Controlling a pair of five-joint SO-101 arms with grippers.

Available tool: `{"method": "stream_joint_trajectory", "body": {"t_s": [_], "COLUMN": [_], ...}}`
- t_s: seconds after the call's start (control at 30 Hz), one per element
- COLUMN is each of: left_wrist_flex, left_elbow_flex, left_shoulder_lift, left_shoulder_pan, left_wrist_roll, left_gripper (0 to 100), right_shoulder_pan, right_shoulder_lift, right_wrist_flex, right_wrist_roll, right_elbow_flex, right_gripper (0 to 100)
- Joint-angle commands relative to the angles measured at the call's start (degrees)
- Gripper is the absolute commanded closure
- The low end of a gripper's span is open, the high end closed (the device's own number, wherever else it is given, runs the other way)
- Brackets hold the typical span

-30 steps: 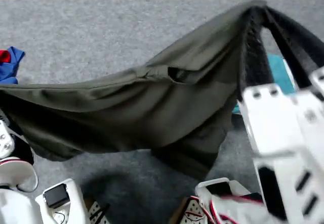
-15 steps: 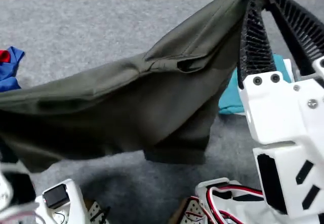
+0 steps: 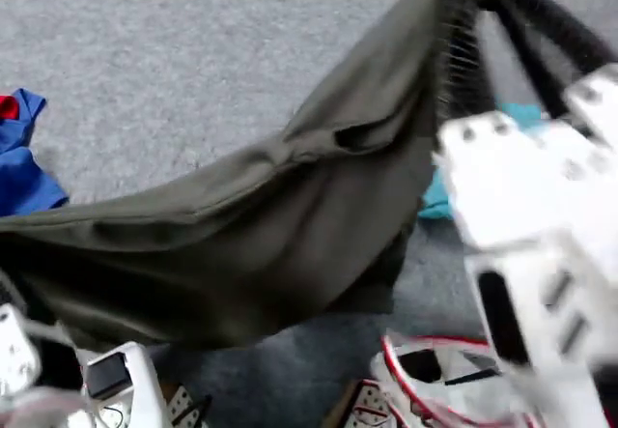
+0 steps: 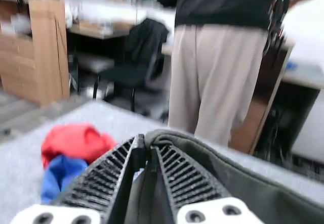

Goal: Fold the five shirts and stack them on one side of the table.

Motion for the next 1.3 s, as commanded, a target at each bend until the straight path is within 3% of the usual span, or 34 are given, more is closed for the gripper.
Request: {"method": "stream_joint_trajectory", "body": {"t_s": [0.0, 0.2, 0.33, 0.5, 0.63, 0.87, 1.07, 1.27], "left_wrist_flex": [-2.46, -21.01, -42.02, -73.85, -85.71, -84.75, -71.65, -56.88], "left_elbow_flex": [9.41, 32.0, 47.65, 64.97, 67.25, 53.8, 43.25, 42.02], "left_shoulder_lift": [0.57, 0.75, 0.84, 2.59, 9.8, 29.05, 39.25, 37.67], "left_shoulder_pan": [0.0, 0.0, 2.2, 5.1, 5.8, 5.8, 5.71, 6.15], "left_wrist_roll": [0.26, 0.35, 0.35, 0.44, 0.35, 0.44, 0.44, -0.09], "left_gripper": [98, 98, 98, 98, 98, 98, 98, 98], "right_shoulder_pan": [-2.95, -3.21, -3.03, -3.03, -3.03, -2.33, -0.84, -0.22], "right_shoulder_lift": [0.48, 1.45, 5.58, 13.67, 20.26, 29.49, 31.43, 31.25], "right_wrist_flex": [-5.45, -22.77, -34.2, -41.67, -44.13, -43.96, -39.56, -26.11], "right_wrist_roll": [1.41, 1.58, 1.49, 1.23, 1.23, 1.23, 1.23, 1.58], "right_elbow_flex": [10.24, 31.69, 41.27, 42.68, 38.81, 30.81, 29.32, 28.97], "right_gripper": [99.4, 99.5, 99.5, 99.5, 99.5, 99.5, 99.5, 99.5]}}
